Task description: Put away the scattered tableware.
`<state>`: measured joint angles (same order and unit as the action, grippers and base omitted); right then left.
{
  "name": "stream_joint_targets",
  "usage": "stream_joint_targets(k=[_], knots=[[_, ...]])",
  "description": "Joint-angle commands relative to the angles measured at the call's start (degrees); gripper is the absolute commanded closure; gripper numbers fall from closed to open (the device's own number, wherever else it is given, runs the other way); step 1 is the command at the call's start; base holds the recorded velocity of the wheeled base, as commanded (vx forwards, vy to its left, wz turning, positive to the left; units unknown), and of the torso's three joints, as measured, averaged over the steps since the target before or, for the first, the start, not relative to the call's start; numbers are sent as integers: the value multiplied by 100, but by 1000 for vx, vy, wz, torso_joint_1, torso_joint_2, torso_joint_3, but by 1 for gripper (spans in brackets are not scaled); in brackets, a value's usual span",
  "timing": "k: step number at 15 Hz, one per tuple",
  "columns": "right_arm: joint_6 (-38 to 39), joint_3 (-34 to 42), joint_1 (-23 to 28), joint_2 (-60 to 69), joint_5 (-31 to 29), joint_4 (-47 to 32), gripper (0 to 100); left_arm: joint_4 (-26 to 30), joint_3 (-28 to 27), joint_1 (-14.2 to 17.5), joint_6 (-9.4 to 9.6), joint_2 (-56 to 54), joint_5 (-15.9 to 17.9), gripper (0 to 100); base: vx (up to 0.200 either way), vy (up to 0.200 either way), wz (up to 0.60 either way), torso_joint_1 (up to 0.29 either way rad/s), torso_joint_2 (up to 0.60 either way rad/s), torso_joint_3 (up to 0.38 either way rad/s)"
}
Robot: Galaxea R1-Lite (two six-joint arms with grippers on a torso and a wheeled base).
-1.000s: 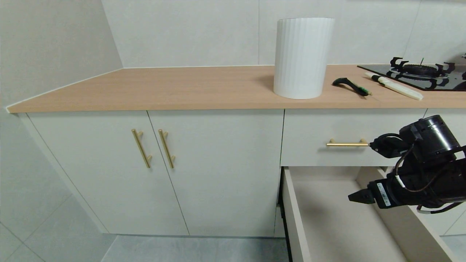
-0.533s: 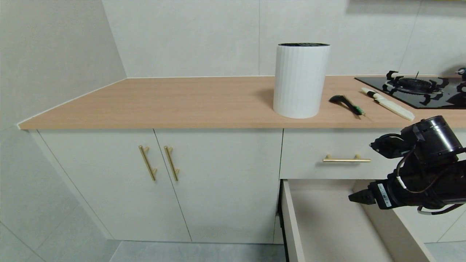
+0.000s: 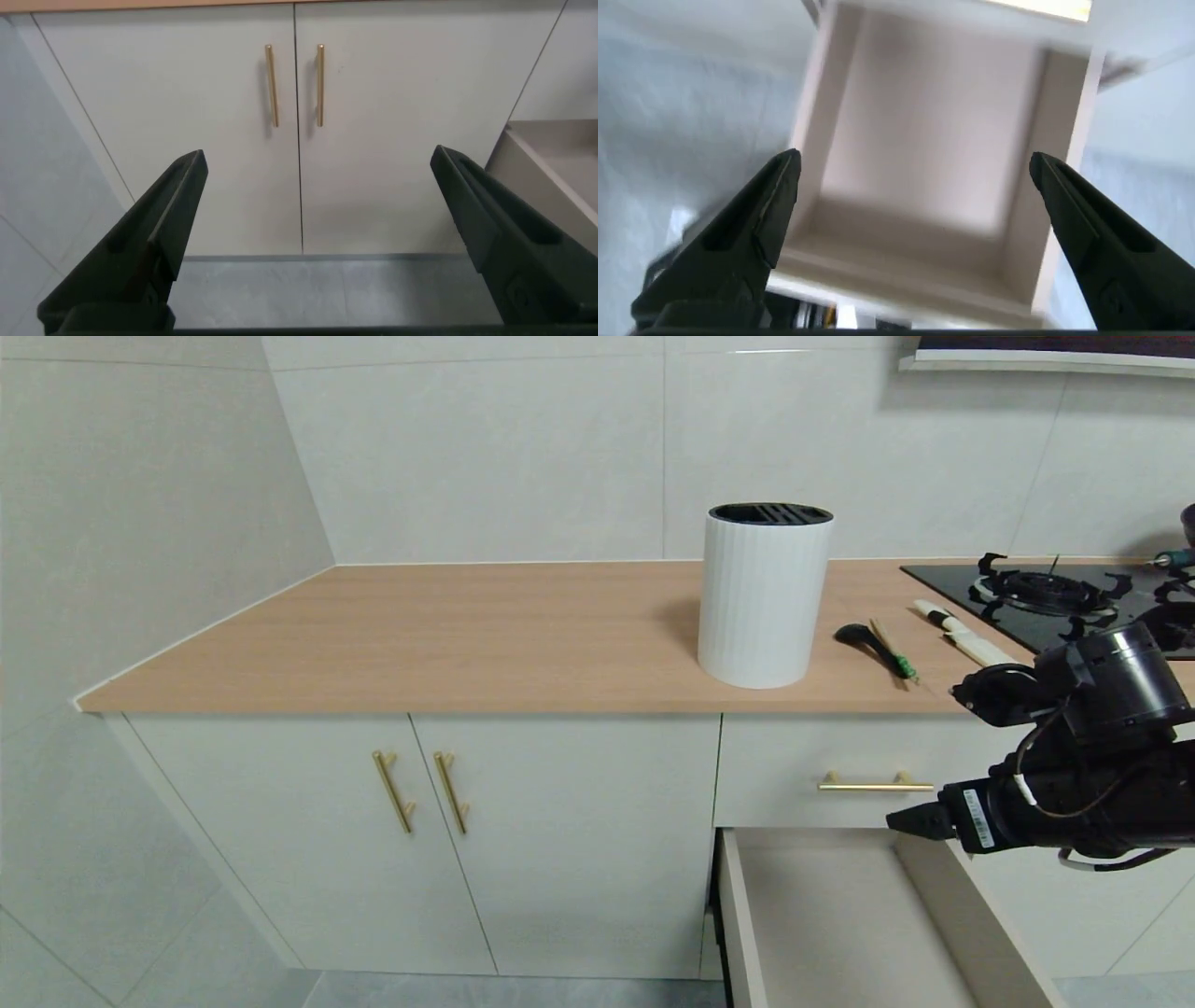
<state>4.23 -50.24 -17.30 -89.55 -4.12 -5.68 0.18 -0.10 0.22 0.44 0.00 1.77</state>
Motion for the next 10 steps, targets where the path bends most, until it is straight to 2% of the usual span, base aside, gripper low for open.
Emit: stream_joint_targets(k=[1, 3, 7, 10], knots=[[-10, -4, -2, -45, -1, 173, 0, -1, 1, 4, 0, 0, -1, 0, 0, 0, 0, 32, -71, -41], [-45, -329, -37, -212, -27, 621, 0, -1, 1, 4, 0, 0, -1, 0, 0, 0, 0, 0, 0, 0], [306, -1717, -19, -818, -520, 542, 0, -1, 1, 4, 0, 0, -1, 0, 0, 0, 0, 0, 0, 0], [746, -2157, 16, -1205, -792, 533, 0, -1, 1, 4, 0, 0, -1, 0, 0, 0, 0, 0, 0, 0]])
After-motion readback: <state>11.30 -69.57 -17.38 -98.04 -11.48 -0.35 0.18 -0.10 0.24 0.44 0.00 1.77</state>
